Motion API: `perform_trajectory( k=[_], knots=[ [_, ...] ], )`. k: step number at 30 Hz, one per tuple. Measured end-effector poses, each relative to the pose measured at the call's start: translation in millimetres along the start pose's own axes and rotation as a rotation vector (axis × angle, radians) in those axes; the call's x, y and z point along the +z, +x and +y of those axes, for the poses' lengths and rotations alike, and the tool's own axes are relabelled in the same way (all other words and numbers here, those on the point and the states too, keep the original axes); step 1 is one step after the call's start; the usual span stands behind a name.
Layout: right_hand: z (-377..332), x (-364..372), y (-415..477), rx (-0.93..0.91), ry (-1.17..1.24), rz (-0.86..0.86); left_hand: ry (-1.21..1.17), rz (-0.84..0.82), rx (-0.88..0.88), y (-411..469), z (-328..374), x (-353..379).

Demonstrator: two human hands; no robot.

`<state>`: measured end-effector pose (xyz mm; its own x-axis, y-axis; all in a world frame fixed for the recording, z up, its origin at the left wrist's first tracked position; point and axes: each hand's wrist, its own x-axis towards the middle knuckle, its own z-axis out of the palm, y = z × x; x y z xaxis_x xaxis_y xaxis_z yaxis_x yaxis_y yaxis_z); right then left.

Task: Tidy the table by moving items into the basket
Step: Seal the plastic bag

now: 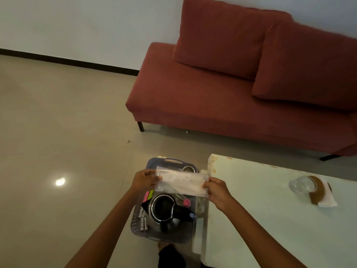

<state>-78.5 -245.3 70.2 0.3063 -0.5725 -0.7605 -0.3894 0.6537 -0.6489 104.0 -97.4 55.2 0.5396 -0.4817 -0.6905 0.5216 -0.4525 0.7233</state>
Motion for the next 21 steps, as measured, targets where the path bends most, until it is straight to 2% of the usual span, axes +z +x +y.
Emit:
perform_trajectory(
  k=[6,10,16,21],
  knots=[
    [-38,54,53,-0.265,-0.363,0.15,-0.006,0.109,-0.057,53,-5,-20],
    [-51,85,88,-0.42,-0.588,0.161,0.049,0.179,-0.15,84,-25,-23],
    [-38,120,141,-0.459,-0.824,0.111,-0.196,0.137,-0.367,119,-61,-20],
    [-21,152,173,-0.458,-1.067,-0.049,-0.15,0.146,-0.464,135,-94,-19]
  ],
)
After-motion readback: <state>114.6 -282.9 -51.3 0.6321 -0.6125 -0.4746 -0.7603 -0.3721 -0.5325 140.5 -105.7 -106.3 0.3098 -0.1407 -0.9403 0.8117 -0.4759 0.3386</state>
